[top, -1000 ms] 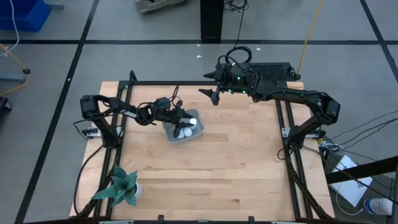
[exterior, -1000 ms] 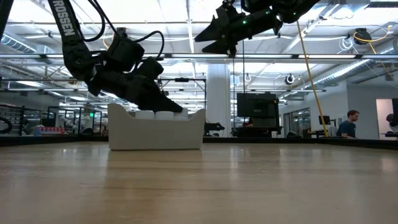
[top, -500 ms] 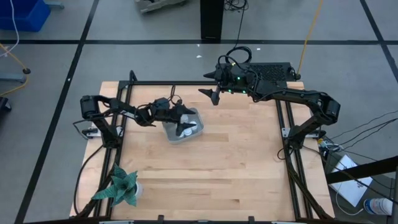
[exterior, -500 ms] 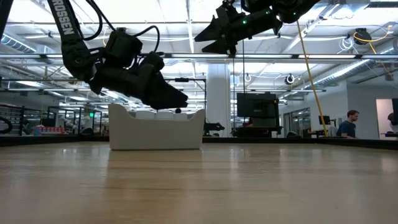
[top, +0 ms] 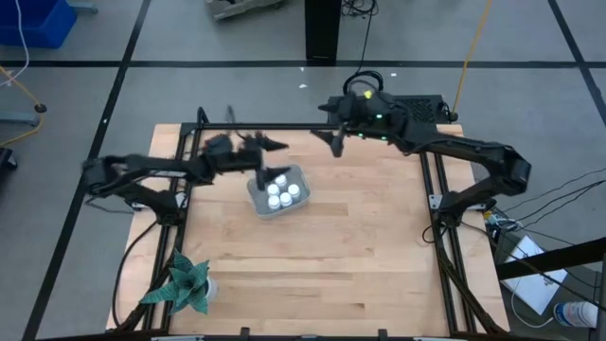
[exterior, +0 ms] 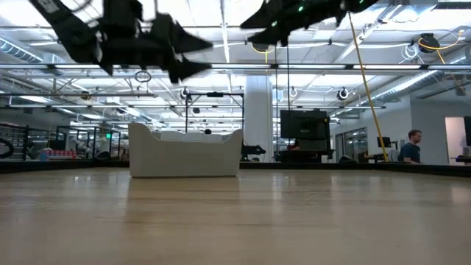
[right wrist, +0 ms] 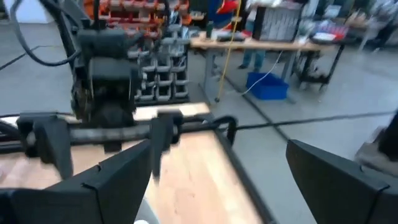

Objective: Pick and place pill bottles into a basket
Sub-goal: Return to Home Position

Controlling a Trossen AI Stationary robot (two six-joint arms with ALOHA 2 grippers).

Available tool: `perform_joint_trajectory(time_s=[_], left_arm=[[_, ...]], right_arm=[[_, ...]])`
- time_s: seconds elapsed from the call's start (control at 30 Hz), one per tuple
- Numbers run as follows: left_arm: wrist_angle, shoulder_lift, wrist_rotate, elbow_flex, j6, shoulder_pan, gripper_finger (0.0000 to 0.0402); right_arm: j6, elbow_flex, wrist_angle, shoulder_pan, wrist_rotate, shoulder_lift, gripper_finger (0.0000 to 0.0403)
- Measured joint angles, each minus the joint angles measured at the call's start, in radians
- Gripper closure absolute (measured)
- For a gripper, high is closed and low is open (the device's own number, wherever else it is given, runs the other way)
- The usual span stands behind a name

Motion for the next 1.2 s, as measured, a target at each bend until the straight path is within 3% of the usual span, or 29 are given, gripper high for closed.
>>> perform_joint_trajectory(time_s=[0.17, 0.4, 0.57, 0.77, 0.9, 1.07, 1.2], left_arm=[[-0.149, -0.276, -0.003, 0.000, 0.048, 0.036, 0.0010], [-0.504, -0.648, -0.012, 0.001, 0.217, 0.073, 0.0009], [-0.794, -0.838, -0.084, 0.001, 0.216, 0.092, 0.0009], [-1.035, -0.964, -0.170, 0.001, 0.191, 0.096, 0.0009], [-1.131, -1.016, -0.205, 0.000, 0.177, 0.096, 0.0009], [-1.144, -1.040, -0.217, -0.053, 0.147, 0.096, 0.0009], [-1.066, -1.041, -0.231, -0.138, 0.095, 0.096, 0.0009]], right_arm=[[-0.065, 0.000, -0.096, -0.001, 0.097, -0.165, 0.0046], [-0.098, -0.002, -0.268, -0.001, 0.202, -0.414, 0.0046], [-0.107, -0.132, -0.282, -0.001, 0.312, -0.591, 0.0046], [-0.096, -0.394, -0.169, -0.001, 0.423, -0.827, 0.0046], [-0.063, -0.552, -0.135, -0.001, 0.577, -0.995, 0.0046], [-0.034, -0.718, -0.121, -0.001, 0.730, -1.168, 0.0046], [-0.021, -0.820, -0.104, -0.001, 0.759, -1.268, 0.0046]])
